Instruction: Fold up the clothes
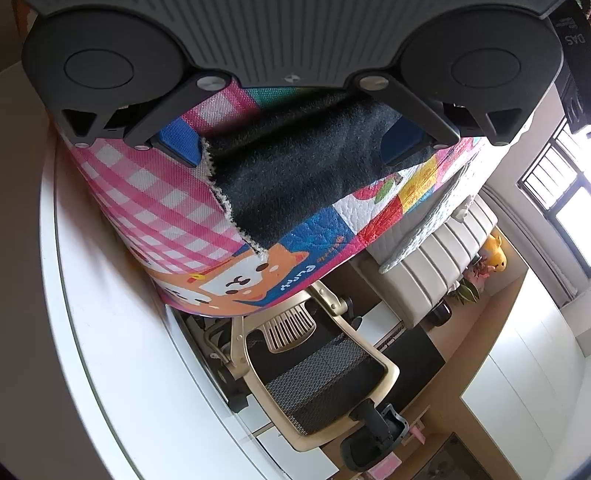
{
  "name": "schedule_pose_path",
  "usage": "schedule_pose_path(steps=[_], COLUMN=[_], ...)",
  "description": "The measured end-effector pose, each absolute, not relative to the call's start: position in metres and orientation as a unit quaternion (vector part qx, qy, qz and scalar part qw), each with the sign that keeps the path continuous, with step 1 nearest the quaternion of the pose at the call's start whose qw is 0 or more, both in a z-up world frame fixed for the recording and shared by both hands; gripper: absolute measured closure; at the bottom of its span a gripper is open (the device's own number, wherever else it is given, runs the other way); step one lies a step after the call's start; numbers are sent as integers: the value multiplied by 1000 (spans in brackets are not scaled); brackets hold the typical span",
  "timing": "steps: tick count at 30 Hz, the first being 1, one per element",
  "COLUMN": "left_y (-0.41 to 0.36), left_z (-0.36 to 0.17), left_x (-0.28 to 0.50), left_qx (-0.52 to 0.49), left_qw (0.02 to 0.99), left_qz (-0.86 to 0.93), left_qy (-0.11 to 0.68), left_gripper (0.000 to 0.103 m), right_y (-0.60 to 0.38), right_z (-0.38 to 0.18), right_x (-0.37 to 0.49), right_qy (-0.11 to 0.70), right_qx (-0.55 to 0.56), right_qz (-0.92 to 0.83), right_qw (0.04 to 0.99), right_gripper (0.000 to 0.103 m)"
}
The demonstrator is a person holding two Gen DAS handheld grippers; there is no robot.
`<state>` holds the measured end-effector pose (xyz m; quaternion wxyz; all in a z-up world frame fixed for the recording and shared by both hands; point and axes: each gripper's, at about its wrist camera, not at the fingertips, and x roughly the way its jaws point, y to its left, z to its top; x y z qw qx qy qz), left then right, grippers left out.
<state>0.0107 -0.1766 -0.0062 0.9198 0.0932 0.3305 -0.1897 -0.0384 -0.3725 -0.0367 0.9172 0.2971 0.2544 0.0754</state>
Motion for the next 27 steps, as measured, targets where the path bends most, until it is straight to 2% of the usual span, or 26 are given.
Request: schedule_pose_path(steps=[10,17,24,27], left_y=[-167,-162,-162,-160], left_z=[-7,-7,-7,-6], left_x=[7,9,9,9], left_qx=[68,48,47,44], left_qw=[920,920,920,920], left_qz=[-200,-209,-210,-212], left_qy=[330,329,328,328], left_gripper=[1,0,0,0], right_y=[-374,-363,-356,-355], right_z=[-36,-31,-29,-28], right_x=[-39,-32,-36,-38], right_qy=[261,292,290,285], right_qx=[297,244,229,228], right_qz=[88,97,78,61], right_qw=[914,920,926,929], right_gripper=[0,0,0,6])
